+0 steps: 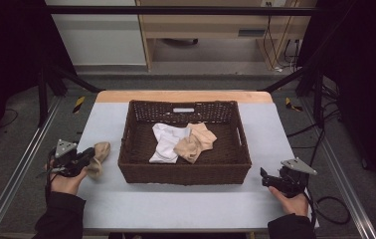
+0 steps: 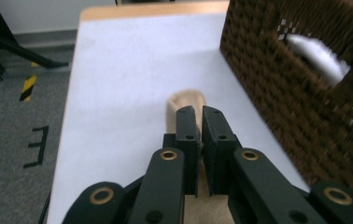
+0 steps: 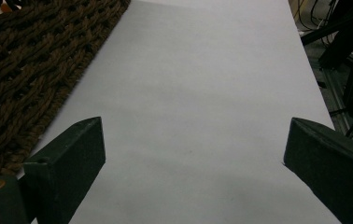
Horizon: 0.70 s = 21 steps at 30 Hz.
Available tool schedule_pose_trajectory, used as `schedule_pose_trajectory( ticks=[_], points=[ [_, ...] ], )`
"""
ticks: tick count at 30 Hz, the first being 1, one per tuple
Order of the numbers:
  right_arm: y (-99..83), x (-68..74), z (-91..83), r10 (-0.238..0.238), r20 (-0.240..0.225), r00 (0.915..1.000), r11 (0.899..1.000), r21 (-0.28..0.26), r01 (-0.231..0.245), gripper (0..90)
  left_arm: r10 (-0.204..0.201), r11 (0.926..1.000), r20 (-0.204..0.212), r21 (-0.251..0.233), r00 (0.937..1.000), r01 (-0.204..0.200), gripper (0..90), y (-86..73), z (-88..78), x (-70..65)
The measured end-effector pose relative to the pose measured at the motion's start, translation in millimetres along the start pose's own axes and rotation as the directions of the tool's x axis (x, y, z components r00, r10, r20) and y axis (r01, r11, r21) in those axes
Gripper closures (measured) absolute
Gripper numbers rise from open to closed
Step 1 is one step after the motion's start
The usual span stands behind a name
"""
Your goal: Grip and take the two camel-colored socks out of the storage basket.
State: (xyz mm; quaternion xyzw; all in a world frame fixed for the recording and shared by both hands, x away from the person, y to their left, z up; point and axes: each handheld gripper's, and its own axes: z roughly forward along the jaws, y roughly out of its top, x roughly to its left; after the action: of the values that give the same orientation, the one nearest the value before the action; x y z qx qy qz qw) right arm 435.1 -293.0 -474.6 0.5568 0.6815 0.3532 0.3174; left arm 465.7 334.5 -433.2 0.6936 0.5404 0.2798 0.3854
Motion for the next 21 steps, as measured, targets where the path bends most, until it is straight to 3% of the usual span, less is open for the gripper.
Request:
schedule_pose_trajectory(
  ticks=[5,6,7,10,17,21],
  points=[
    [-0.1,0.7,-0.1,-0.002,-0.004,1.0,1.0,0.004,0.002,5.7,0.008,0.9997,-0.005,0.022,1.0,-0.008,71.4,-4.7,6.0,1.4],
    [-0.1,0.7,-0.1,-0.002,-0.004,1.0,1.0,0.004,0.002,5.7,0.006,0.9998,-0.012,0.017,0.9999,-0.006,71.4,-4.4,5.9,1.6],
    [-0.1,0.6,0.0,-0.001,-0.004,1.0,1.0,0.004,0.001,5.7,0.006,0.9999,-0.019,0.011,0.9998,-0.005,63.8,-3.3,4.9,2.2],
    [0.0,0.5,0.0,0.002,-0.003,1.0,1.0,0.005,-0.002,5.8,0.001,1.0,-0.028,-0.007,0.9996,-0.002,56.2,-0.9,2.0,4.1],
    [0.1,-0.1,-0.4,0.0,-0.004,1.0,1.0,0.0,0.0,5.7,-0.019,0.9985,-0.027,-0.052,0.9995,0.017,51.8,5.3,-6.5,7.4],
    [0.3,-0.2,-0.1,0.004,-0.006,1.0,1.0,0.0,-0.004,5.7,-0.028,0.9945,-0.01,-0.102,0.9996,0.027,51.4,13.8,-17.7,6.7]
  ],
)
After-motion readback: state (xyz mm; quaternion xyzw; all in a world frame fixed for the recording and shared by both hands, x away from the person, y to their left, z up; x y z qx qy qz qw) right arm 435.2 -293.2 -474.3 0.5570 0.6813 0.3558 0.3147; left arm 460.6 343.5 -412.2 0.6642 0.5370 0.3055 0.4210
